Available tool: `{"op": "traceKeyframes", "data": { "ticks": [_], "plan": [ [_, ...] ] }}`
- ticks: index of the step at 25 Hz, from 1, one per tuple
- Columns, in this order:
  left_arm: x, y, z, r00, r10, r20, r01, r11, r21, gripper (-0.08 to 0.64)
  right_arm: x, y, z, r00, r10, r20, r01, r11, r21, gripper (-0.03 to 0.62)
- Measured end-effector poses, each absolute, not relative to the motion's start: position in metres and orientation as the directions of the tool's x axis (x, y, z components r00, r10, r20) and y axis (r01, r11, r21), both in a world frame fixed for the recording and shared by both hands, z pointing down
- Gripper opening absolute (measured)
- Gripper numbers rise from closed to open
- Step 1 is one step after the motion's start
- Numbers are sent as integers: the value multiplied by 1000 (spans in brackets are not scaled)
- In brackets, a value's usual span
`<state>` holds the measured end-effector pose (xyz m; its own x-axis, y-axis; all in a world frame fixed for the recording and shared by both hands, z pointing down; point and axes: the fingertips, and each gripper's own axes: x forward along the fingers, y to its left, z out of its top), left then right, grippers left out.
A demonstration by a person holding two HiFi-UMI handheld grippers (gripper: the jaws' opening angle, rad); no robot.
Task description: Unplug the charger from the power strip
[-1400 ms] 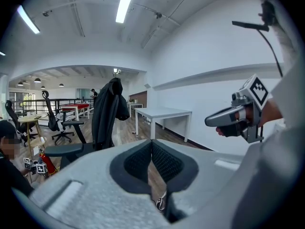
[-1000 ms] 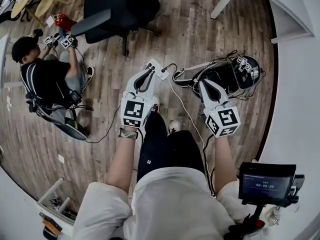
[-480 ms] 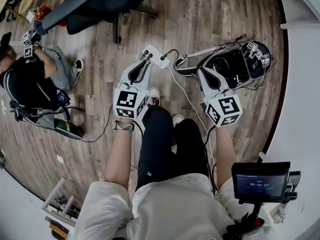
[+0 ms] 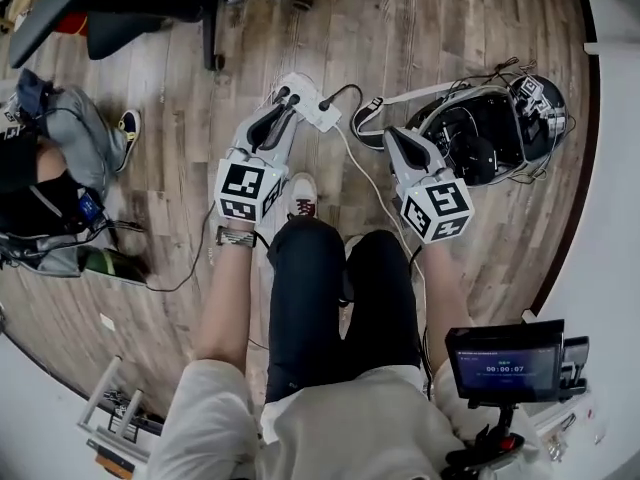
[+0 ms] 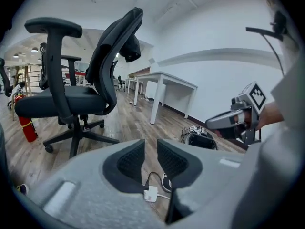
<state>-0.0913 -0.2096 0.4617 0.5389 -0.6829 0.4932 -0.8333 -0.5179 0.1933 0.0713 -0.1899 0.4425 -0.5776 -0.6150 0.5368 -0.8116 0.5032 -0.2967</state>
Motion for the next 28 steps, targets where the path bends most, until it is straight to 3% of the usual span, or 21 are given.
{"op": "traceKeyframes", "data": {
  "ticks": [16,28],
  "plan": [
    [-83,-219,647,525,-657,540,-835,-519,181,84,37,-208,641,-613,-543,573,-776,550,-309,3],
    [-61,-199,756,539,-590,602,-811,-558,179,98,22,-212,744,-614,-518,595,-773,546,-322,3]
  ]
}}
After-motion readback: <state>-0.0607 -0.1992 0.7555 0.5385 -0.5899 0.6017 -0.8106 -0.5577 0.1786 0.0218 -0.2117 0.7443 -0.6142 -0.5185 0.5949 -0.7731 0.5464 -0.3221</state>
